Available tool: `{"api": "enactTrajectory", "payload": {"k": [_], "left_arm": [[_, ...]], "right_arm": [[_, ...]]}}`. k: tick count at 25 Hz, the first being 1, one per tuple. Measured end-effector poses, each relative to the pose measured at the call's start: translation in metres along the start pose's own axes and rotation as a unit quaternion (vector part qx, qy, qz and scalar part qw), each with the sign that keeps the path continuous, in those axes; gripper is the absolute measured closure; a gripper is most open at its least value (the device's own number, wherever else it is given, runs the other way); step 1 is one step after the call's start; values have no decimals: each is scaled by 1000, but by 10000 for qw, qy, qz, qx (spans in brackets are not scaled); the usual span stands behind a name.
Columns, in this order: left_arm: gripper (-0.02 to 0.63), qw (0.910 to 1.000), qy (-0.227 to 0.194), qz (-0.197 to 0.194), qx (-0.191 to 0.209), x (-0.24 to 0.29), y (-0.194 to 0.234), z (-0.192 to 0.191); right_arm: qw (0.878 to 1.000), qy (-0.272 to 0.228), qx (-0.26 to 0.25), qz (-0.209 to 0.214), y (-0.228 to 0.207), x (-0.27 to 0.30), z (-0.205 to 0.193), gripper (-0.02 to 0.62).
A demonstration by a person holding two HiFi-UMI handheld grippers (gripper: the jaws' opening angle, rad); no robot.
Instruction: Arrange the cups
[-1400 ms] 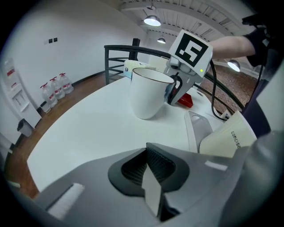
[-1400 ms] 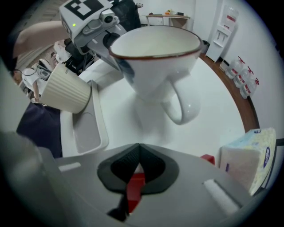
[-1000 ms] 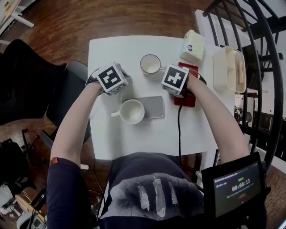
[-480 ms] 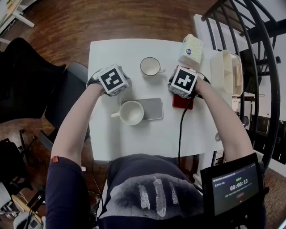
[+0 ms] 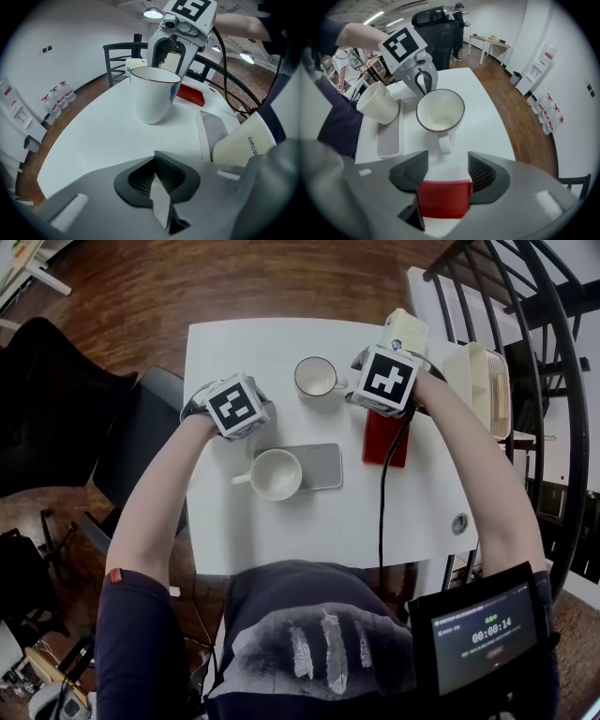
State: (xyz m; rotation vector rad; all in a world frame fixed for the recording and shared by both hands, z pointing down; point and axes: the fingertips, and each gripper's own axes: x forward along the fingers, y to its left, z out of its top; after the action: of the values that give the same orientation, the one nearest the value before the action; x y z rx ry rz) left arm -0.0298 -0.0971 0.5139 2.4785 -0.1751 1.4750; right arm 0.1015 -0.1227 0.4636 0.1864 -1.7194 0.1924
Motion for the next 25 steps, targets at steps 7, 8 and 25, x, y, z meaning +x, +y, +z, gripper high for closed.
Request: {"api": "enactTrajectory", "payload": {"k": [7,8,25], "left_arm": [[591,9995,129,289,51,0,6,-11],[591,9995,119,294,37,0,7,-11],[592,9997,189,68,126,1,1,-7]], "right_arm": [[9998,-20,-172,-113,6,21,21,325],[9998,-6,-155,-129,5,24,21,325],[9968,-340,-484,-532,-4,21,30,526]]}}
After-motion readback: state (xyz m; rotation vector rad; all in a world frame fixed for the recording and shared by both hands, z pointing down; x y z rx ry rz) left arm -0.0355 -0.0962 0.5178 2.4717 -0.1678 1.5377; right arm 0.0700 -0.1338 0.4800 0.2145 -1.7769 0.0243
